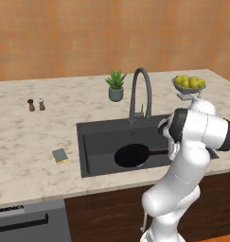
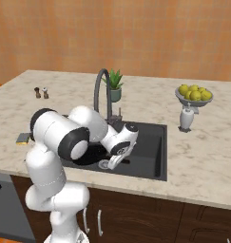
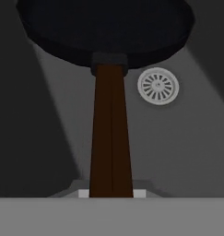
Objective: Pick the pan and sponge and place them into the sink. Then turn on the water.
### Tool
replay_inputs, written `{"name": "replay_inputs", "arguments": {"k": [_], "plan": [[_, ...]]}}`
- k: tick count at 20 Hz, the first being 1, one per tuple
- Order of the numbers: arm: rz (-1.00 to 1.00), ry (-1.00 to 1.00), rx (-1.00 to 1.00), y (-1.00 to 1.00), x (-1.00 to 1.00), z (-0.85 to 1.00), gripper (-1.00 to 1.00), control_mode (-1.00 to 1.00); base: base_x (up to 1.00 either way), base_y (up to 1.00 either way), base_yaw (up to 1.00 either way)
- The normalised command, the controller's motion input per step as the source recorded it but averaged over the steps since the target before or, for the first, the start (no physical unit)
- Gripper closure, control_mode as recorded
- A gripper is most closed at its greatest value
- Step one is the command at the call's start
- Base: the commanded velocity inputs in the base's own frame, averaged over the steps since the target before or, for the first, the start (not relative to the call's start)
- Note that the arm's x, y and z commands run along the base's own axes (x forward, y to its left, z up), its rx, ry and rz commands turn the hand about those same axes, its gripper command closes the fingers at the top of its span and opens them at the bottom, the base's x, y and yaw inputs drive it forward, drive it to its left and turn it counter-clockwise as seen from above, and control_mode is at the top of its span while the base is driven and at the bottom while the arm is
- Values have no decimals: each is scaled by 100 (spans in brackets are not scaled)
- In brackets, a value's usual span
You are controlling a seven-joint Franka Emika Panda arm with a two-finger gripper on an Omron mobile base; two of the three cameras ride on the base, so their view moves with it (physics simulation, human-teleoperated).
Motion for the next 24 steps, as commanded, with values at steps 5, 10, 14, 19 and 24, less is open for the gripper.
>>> {"name": "replay_inputs", "arguments": {"k": [5,10,14,19,24], "plan": [[-2,1,0,-38,32,-19,100,-100,0,0,0],[0,-8,0,-22,-11,-51,100,-100,0,0,0],[1,-4,-1,0,3,-50,100,-100,0,0,0],[0,-1,-10,7,-6,-80,100,-100,0,0,0],[-4,-9,-19,25,-33,-85,100,-100,0,0,0]]}}
